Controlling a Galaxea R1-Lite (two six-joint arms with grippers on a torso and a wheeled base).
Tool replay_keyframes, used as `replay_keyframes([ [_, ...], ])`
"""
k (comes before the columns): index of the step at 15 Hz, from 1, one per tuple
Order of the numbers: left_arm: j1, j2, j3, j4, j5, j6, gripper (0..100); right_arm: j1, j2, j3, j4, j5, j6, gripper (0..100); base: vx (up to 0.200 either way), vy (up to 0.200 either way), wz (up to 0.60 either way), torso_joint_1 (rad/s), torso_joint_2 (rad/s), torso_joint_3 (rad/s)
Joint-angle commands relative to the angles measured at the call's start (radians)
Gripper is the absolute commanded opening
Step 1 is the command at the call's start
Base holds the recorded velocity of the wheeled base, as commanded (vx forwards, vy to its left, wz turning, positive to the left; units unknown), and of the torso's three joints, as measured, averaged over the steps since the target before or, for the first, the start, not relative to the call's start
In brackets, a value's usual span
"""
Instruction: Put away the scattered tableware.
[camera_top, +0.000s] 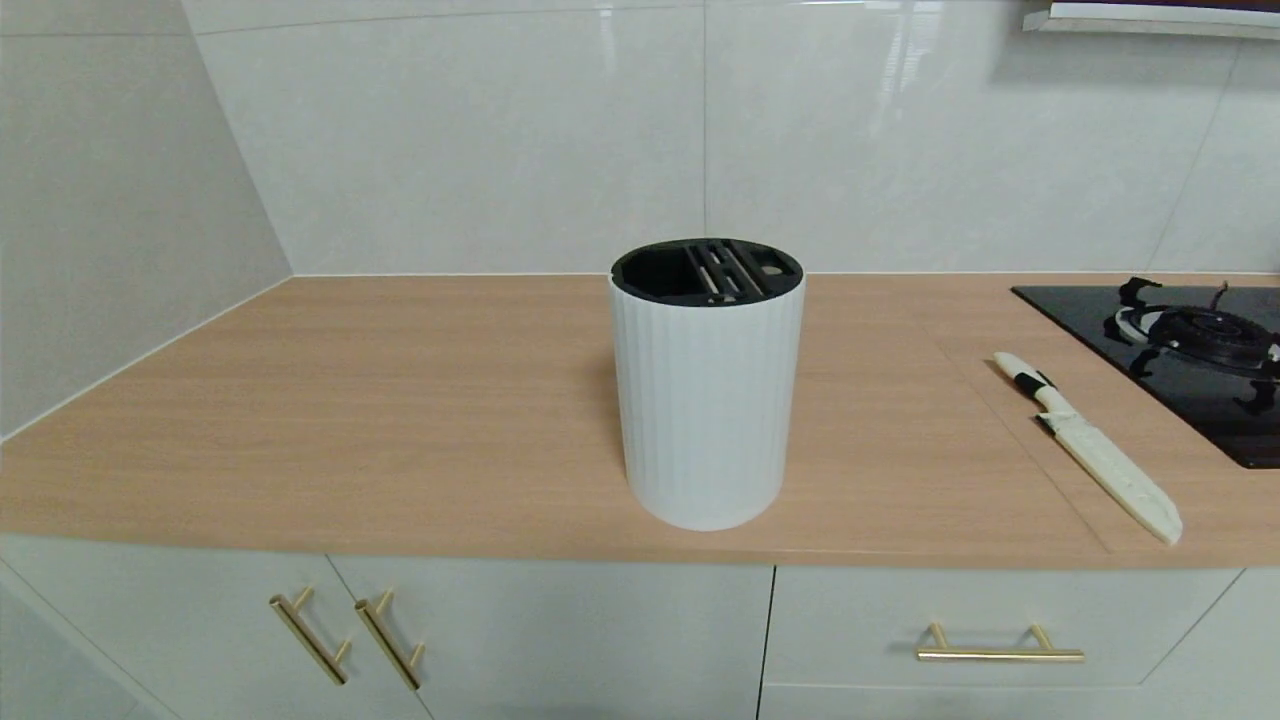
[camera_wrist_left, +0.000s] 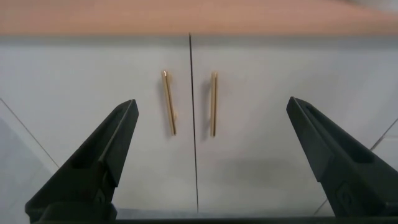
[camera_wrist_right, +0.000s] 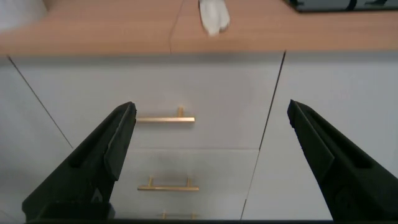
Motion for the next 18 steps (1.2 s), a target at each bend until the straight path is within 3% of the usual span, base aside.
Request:
replay_keyframes([
  [1, 0.001, 0.0, 0.001, 0.0, 0.0, 0.0, 100, 0.0, 0.0, 0.0, 0.0, 0.0, 0.0, 100, 0.0, 0.0, 0.0, 0.198, -0.49, -0.305],
  [18, 0.001, 0.0, 0.001, 0.0, 0.001, 0.0, 100, 0.0, 0.0, 0.0, 0.0, 0.0, 0.003, 100, 0.0, 0.0, 0.0, 0.233, -0.54, -0.311],
])
